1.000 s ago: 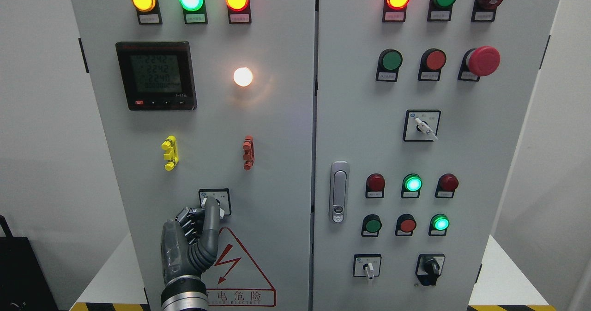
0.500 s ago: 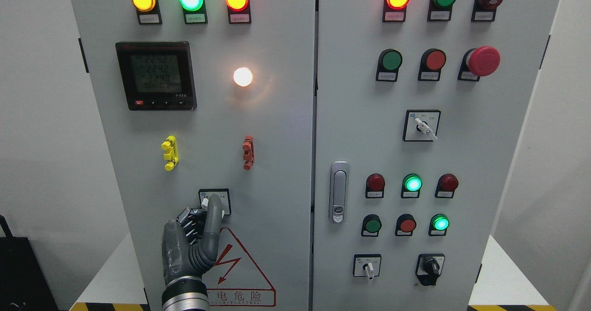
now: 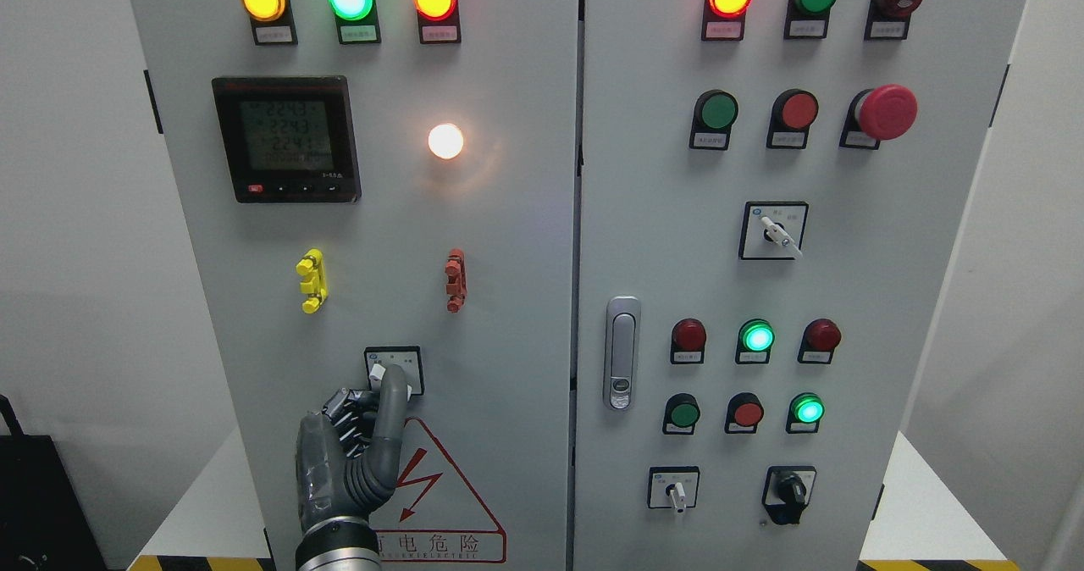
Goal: Turn on light switch 1
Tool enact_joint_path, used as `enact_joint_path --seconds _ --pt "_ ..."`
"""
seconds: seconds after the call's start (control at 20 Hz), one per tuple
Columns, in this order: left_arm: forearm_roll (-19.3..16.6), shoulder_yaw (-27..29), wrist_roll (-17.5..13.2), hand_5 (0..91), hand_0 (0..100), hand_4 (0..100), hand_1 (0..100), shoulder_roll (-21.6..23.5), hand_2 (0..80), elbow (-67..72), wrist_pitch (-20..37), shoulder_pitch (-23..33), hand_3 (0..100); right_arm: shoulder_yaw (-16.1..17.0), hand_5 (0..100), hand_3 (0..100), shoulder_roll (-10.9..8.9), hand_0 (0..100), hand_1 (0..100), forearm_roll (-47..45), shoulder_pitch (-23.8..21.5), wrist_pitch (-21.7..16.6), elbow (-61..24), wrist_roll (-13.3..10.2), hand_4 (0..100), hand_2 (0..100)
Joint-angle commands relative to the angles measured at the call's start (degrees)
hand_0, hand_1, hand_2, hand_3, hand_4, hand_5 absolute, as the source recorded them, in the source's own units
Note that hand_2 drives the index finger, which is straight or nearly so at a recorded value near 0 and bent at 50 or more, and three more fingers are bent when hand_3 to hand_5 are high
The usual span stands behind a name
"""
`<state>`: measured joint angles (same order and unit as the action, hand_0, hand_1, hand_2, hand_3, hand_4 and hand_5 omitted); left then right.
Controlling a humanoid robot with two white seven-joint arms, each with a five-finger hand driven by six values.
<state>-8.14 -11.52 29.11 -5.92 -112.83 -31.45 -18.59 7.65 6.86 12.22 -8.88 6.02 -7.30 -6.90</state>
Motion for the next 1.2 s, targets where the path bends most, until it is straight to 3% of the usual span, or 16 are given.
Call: enact_joint_path --seconds 0.0,0.25,0.45,0.65,0.9,1.15 --pt "-0.12 -0.17 -0.02 78.8 12 88 29 0.04 63.7 -0.37 2.44 1.88 90 0.0 0 0 0.0 5 0 0.0 0.0 -0.04 0.0 0.04 0 0" --pt "-0.47 -0.17 0.07 80.7 13 89 30 0.21 65.1 -0.64 9.55 6.71 92 0.0 0 0 0.0 5 0 0.0 0.0 -0.04 0.0 -0.04 0 0" --pt "-0.47 0.09 -0.37 82.0 14 91 30 0.91 66.6 -0.46 18.85 15.22 94 0.0 0 0 0.0 5 0 0.0 0.0 -0.04 0.0 0.04 0 0" --pt "0.05 2.28 -5.11 85.0 14 98 29 2.94 69.3 2.51 32.91 25.77 100 0.0 0 0 0.0 5 0 0.0 0.0 -0.04 0.0 0.04 0 0" --pt "1.45 12.82 -10.47 85.4 16 100 25 4.86 70.1 19.53 51.81 35.62 100 0.0 0 0 0.0 5 0 0.0 0.0 -0.04 0.0 0.04 0 0" --pt "5.94 13.45 -12.5 80.1 16 100 21 6.28 61.3 44.66 59.21 38.19 97 0.0 0 0 0.0 5 0 0.0 0.0 -0.04 0.0 0.04 0 0"
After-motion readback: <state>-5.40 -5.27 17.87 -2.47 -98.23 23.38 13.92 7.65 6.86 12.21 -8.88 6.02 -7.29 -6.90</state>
